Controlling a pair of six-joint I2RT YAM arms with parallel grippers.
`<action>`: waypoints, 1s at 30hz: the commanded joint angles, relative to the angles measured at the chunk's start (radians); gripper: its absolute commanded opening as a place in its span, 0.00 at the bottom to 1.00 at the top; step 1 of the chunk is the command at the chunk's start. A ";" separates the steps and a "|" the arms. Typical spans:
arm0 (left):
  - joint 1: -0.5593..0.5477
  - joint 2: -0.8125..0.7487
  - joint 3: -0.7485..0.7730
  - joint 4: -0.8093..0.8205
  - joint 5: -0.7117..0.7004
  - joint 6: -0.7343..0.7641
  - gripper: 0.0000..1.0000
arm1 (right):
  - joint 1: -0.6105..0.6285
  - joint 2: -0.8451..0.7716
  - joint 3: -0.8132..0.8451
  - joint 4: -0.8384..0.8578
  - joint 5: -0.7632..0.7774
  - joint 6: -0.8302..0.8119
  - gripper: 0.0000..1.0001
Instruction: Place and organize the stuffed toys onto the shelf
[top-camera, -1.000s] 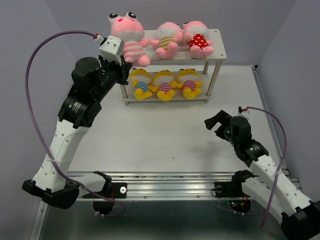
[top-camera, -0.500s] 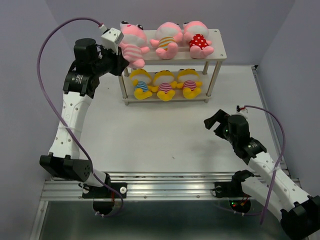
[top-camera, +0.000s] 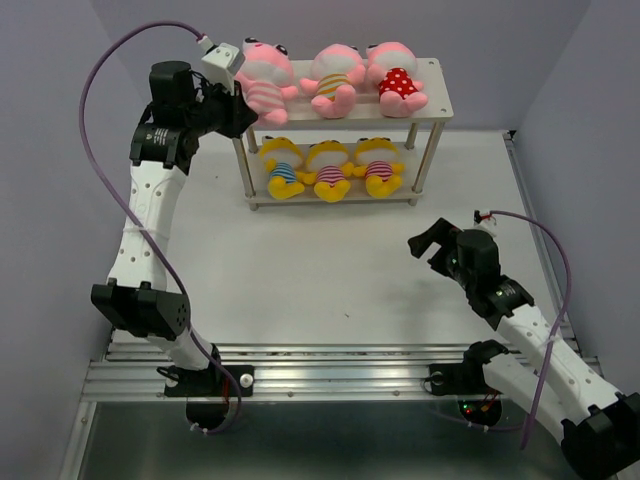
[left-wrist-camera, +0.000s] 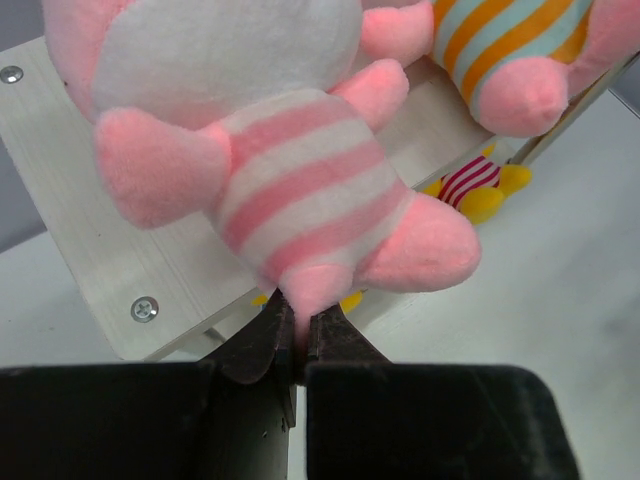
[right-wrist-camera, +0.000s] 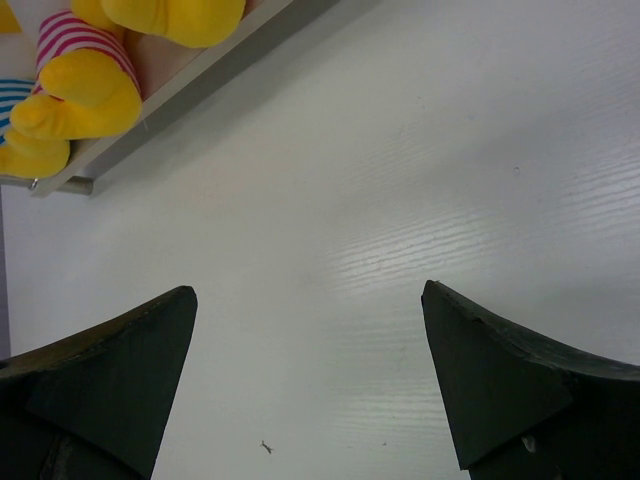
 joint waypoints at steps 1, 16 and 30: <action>0.013 0.019 0.068 0.003 0.044 -0.006 0.00 | 0.008 -0.020 0.031 0.052 0.028 -0.016 1.00; 0.026 0.122 0.163 -0.024 -0.020 -0.065 0.08 | 0.008 -0.036 0.017 0.064 0.030 -0.013 1.00; 0.035 0.155 0.204 -0.012 0.003 -0.061 0.06 | 0.008 -0.042 0.012 0.070 0.045 -0.013 1.00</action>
